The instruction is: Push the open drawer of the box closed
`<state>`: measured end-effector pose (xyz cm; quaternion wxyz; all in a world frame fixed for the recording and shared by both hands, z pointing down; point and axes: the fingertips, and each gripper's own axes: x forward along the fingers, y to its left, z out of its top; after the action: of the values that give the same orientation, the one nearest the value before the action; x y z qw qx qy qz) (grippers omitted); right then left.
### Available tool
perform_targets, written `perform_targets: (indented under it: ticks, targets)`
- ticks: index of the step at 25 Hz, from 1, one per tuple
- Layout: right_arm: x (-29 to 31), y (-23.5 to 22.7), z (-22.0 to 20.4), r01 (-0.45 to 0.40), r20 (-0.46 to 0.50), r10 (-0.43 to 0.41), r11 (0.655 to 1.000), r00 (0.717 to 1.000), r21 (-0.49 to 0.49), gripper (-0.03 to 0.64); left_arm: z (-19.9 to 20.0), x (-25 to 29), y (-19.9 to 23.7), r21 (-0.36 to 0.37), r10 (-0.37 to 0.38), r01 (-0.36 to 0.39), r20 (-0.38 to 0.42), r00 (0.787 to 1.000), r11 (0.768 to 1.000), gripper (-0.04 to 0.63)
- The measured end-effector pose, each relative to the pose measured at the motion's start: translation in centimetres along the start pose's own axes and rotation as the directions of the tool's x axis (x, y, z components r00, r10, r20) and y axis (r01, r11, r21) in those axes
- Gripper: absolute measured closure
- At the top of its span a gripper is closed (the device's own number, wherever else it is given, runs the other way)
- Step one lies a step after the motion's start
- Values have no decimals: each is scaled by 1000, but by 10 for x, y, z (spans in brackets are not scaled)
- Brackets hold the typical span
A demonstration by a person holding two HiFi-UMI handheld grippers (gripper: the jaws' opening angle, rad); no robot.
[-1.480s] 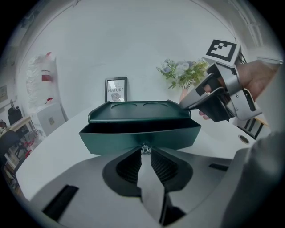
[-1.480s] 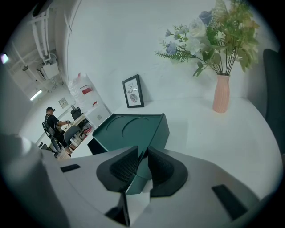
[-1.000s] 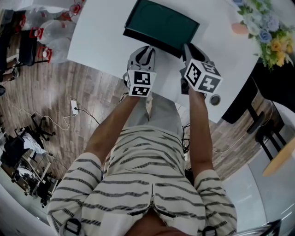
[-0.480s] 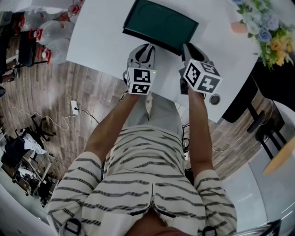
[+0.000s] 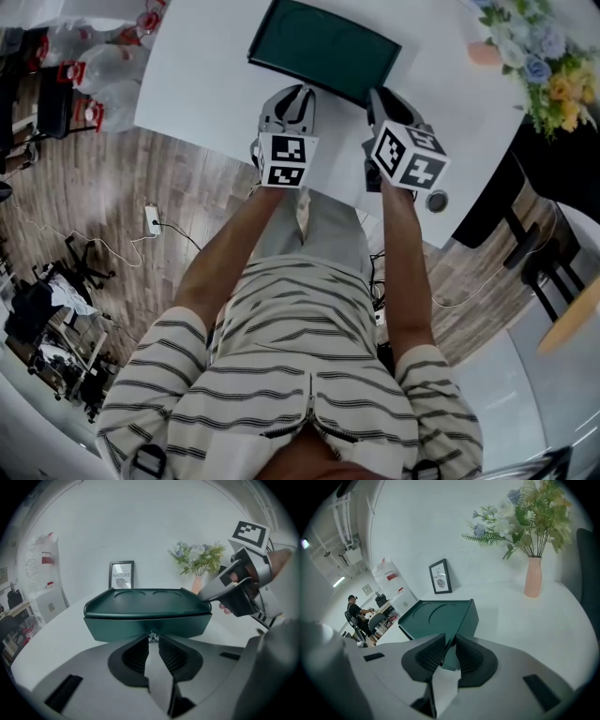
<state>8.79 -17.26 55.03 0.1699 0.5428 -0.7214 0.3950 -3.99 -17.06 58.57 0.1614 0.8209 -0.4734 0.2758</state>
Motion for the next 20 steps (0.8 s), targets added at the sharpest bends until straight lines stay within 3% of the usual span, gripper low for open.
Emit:
perform_targets:
  ticks: [20]
  targets:
    - [0, 1, -1, -23, -15, 23, 999, 1000, -40, 531, 3, 7, 0, 7, -10, 10, -2, 1000, 1000, 523]
